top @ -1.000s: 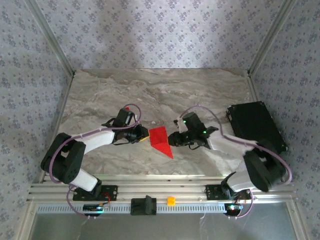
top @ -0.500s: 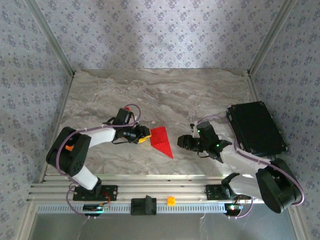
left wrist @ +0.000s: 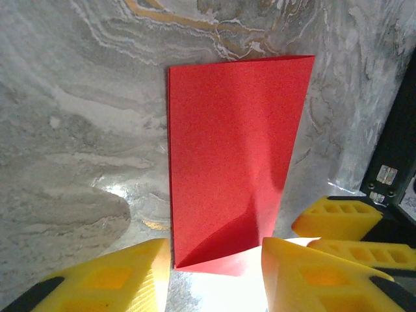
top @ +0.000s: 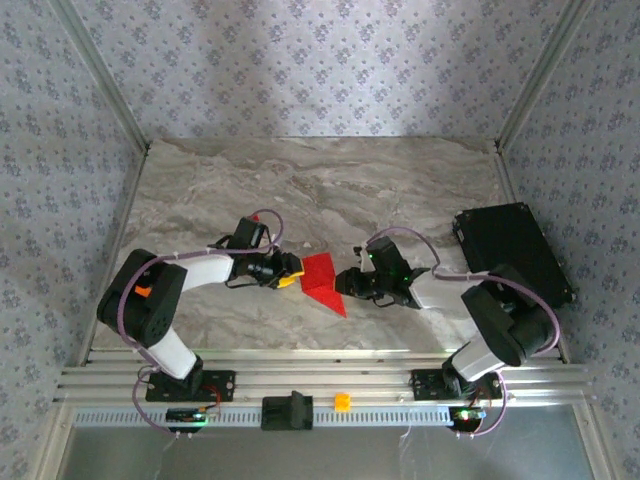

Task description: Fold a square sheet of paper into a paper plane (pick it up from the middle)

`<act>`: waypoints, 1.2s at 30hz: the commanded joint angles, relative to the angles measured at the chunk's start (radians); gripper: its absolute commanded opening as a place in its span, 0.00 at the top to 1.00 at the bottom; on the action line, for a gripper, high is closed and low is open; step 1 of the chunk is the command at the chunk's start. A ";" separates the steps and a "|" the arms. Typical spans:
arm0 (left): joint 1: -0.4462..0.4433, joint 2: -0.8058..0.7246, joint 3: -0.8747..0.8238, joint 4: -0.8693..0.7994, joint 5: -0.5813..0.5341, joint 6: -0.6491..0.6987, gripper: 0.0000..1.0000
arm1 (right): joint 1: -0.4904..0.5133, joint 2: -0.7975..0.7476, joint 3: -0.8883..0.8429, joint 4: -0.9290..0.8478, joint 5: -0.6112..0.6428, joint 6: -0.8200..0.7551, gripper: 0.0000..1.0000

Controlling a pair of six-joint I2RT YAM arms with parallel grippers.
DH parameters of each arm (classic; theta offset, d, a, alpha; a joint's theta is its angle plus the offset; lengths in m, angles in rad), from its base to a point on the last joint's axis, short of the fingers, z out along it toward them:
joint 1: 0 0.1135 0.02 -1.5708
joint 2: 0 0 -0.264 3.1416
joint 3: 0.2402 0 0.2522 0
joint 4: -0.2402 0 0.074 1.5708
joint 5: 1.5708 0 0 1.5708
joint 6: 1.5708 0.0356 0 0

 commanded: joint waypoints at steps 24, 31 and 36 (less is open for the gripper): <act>-0.007 0.064 0.078 0.024 0.056 -0.002 0.45 | -0.102 0.065 -0.113 0.338 -0.180 0.070 0.91; -0.021 0.110 0.107 0.037 0.065 -0.003 0.48 | -0.113 0.084 -0.135 0.387 -0.185 0.089 0.91; -0.035 0.131 0.124 0.051 0.070 -0.008 0.53 | -0.122 0.094 -0.150 0.410 -0.187 0.097 0.91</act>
